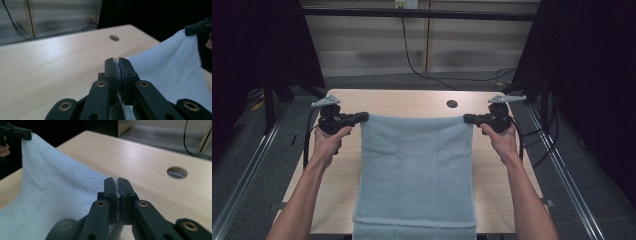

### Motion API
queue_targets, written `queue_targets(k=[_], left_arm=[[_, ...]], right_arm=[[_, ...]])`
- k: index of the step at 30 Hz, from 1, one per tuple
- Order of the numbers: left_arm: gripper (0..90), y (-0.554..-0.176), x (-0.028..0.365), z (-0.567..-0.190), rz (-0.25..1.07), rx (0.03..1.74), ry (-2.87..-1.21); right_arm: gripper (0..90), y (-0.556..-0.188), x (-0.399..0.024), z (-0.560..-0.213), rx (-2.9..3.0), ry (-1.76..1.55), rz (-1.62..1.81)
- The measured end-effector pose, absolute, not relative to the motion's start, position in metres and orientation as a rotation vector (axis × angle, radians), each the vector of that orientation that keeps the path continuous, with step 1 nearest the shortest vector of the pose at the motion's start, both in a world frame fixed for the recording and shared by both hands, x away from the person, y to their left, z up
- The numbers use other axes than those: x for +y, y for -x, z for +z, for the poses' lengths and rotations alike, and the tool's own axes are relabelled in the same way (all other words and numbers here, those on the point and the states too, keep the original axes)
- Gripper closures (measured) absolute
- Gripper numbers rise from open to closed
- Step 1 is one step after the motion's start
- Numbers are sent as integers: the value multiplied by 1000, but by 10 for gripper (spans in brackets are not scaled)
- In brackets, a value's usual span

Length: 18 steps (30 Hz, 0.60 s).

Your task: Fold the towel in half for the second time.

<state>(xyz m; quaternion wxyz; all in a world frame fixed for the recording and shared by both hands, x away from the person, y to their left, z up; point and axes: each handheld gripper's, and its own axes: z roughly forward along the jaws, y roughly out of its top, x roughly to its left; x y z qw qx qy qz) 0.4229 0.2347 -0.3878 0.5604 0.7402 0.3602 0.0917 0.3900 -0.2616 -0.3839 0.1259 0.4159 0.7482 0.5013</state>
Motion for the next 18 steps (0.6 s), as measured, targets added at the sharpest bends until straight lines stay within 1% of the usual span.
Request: queue_targets(k=[2, 5, 7, 13, 15, 18], left_arm=[[860, -420, 237, -380, 234, 825, -1735], [860, -413, 237, -381, 245, 807, -1751], [860, -404, 241, -388, 237, 794, -1745], [860, -375, 253, -402, 183, 774, -1696], [860, -365, 257, -405, 168, 771, -1673], [859, -350, 258, -402, 180, 763, -1654]], right_arm=[[865, -389, -262, -374, 2161, -1178, 1464], [865, -384, -262, -365, 2141, -1158, 1498], [865, -377, -261, -367, 2136, -1147, 1537], [865, -339, -260, -384, 2185, -1089, 1560], [865, -326, -260, -385, 2188, -1067, 1567], [865, -310, -259, -383, 2187, -1042, 1590]])
